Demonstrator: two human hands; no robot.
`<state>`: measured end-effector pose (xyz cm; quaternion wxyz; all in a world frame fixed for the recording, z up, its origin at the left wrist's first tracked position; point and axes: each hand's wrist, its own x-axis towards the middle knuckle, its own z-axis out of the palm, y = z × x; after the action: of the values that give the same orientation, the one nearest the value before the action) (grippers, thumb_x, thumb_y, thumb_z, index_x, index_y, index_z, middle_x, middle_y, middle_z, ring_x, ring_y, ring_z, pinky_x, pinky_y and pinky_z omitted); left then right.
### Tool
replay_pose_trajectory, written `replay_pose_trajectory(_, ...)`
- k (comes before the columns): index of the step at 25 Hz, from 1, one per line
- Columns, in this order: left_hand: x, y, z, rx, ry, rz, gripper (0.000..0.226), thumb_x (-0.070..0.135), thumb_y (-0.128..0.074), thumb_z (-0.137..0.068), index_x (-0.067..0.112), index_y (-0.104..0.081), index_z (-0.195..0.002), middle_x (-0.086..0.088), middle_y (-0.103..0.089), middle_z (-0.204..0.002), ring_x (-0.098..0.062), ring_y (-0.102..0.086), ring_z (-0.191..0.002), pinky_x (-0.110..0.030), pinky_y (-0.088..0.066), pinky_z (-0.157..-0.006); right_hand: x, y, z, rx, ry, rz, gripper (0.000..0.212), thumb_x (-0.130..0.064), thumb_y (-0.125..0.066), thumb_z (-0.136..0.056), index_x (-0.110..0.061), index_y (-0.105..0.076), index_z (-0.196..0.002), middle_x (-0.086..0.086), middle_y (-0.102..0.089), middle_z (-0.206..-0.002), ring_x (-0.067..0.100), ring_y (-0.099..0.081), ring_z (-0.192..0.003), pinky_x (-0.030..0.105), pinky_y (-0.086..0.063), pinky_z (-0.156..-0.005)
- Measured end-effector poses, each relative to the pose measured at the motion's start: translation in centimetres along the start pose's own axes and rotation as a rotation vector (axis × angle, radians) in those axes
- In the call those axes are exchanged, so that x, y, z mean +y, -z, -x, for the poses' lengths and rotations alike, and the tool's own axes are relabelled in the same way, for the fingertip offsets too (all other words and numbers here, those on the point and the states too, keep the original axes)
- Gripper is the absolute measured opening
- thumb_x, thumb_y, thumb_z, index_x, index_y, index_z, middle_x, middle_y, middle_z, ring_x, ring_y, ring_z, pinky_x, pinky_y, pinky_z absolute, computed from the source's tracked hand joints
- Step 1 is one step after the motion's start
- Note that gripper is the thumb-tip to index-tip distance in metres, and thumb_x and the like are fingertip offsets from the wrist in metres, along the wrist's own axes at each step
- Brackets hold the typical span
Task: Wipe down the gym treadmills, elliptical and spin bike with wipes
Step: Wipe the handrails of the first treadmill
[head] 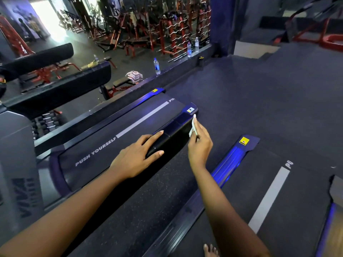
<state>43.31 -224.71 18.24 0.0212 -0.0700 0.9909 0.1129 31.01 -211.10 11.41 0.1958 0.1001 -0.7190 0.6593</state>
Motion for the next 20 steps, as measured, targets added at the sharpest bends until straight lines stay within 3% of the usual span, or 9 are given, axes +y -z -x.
replay_pose_trajectory(2,-0.1,-0.1,-0.1,0.005,0.003,0.009,0.075,0.08,-0.007,-0.072,0.056,0.003,-0.142,0.017,-0.024,-0.147,-0.015,-0.051,-0.117,-0.043,-0.049,-0.09,0.1,-0.8,1.5,0.039,-0.022,0.007,0.041,0.006,-0.049,-0.077,0.001,-0.064,-0.114,0.016,-0.066,-0.105,0.017,-0.062,-0.096,0.009,-0.04,-0.089)
replay_pose_trajectory(4,-0.1,-0.2,-0.1,0.004,0.014,0.019,0.073,0.081,-0.008,-0.072,0.057,0.002,-0.141,0.017,-0.025,-0.146,-0.016,-0.05,-0.119,-0.045,-0.047,-0.093,0.7,-0.7,4.2,0.022,-0.072,0.001,0.037,0.006,-0.05,-0.08,0.002,-0.064,-0.114,0.018,-0.065,-0.101,0.012,-0.059,-0.092,0.0,-0.035,-0.084)
replay_pose_trajectory(7,-0.4,-0.4,-0.1,0.007,0.014,0.049,0.068,0.082,-0.011,-0.073,0.062,0.004,-0.136,0.017,-0.027,-0.145,-0.017,-0.051,-0.119,-0.046,-0.047,-0.093,1.3,-0.1,8.8,-0.25,-0.186,-0.041,0.037,0.008,-0.048,-0.087,-0.002,-0.058,-0.121,0.015,-0.059,-0.121,0.01,-0.051,-0.111,0.0,-0.03,-0.093)
replay_pose_trajectory(8,-0.4,-0.5,-0.2,0.005,0.012,0.064,0.067,0.082,-0.012,-0.073,0.064,0.005,-0.135,0.017,-0.028,-0.144,-0.017,-0.051,-0.119,-0.047,-0.047,-0.093,1.5,0.0,10.1,-0.257,-0.189,-0.059,0.035,0.007,-0.05,-0.087,-0.002,-0.059,-0.12,0.014,-0.06,-0.121,0.013,-0.054,-0.112,0.002,-0.033,-0.094)
replay_pose_trajectory(12,-0.5,-0.5,-0.2,-0.005,0.004,0.073,0.064,0.082,-0.011,-0.073,0.066,0.009,-0.131,0.015,-0.028,-0.144,-0.018,-0.051,-0.118,-0.047,-0.047,-0.092,0.5,1.1,7.7,0.027,-0.119,-0.101,0.038,-0.015,-0.044,-0.081,0.0,-0.068,-0.107,0.009,-0.067,-0.108,0.002,-0.058,-0.101,0.008,-0.043,-0.09)
replay_pose_trajectory(16,-0.5,-0.4,-0.2,-0.007,-0.001,0.064,0.064,0.083,-0.009,-0.073,0.066,0.011,-0.131,0.014,-0.027,-0.144,-0.018,-0.051,-0.117,-0.046,-0.048,-0.092,-0.8,0.4,0.2,0.108,0.002,-0.083,0.034,0.001,-0.047,-0.079,0.004,-0.068,-0.106,0.012,-0.067,-0.109,0.01,-0.061,-0.103,0.004,-0.037,-0.093)
replay_pose_trajectory(20,-0.5,-0.4,-0.3,0.003,0.002,0.049,0.067,0.082,-0.01,-0.073,0.063,0.007,-0.135,0.015,-0.028,-0.144,-0.017,-0.052,-0.116,-0.045,-0.048,-0.092,-0.9,-1.3,1.9,0.097,0.004,-0.051,0.035,0.011,-0.051,-0.073,0.002,-0.069,-0.102,0.014,-0.068,-0.105,0.015,-0.061,-0.097,0.008,-0.04,-0.091)
